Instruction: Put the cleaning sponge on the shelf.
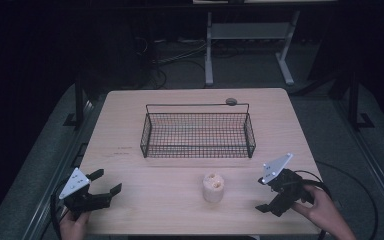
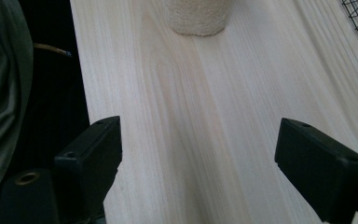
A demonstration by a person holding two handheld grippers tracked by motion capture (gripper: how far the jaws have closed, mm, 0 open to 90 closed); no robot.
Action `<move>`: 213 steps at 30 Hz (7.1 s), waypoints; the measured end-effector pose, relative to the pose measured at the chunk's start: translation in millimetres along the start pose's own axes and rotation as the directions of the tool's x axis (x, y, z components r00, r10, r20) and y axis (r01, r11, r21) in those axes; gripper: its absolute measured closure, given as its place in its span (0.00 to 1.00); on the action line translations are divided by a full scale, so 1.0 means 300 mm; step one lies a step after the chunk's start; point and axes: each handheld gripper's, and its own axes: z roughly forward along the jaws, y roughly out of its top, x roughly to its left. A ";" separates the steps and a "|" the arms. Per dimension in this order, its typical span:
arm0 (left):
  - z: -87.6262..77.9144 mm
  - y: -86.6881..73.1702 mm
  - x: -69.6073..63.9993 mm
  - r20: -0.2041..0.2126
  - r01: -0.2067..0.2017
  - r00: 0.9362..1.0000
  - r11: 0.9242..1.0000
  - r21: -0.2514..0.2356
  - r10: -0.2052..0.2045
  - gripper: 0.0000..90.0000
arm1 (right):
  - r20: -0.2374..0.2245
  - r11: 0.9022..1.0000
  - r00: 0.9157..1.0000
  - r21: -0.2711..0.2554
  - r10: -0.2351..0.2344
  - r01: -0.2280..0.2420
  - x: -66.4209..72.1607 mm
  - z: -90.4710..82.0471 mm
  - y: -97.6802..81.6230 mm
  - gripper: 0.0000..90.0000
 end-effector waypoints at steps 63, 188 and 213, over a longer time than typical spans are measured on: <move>0.001 0.005 0.004 0.007 0.006 1.000 1.000 -0.015 -0.005 0.15 | -0.061 0.983 0.989 0.112 -0.138 0.144 -0.029 0.135 0.365 0.18; 0.019 0.013 -0.013 0.025 -0.008 1.000 1.000 -0.010 0.008 0.16 | -0.019 0.992 0.996 0.095 -0.086 0.088 -0.452 -0.063 0.745 0.32; 0.006 0.009 0.002 0.016 0.006 1.000 1.000 -0.019 -0.005 0.16 | -0.031 0.992 0.999 0.128 -0.018 0.022 -0.573 0.095 0.736 0.32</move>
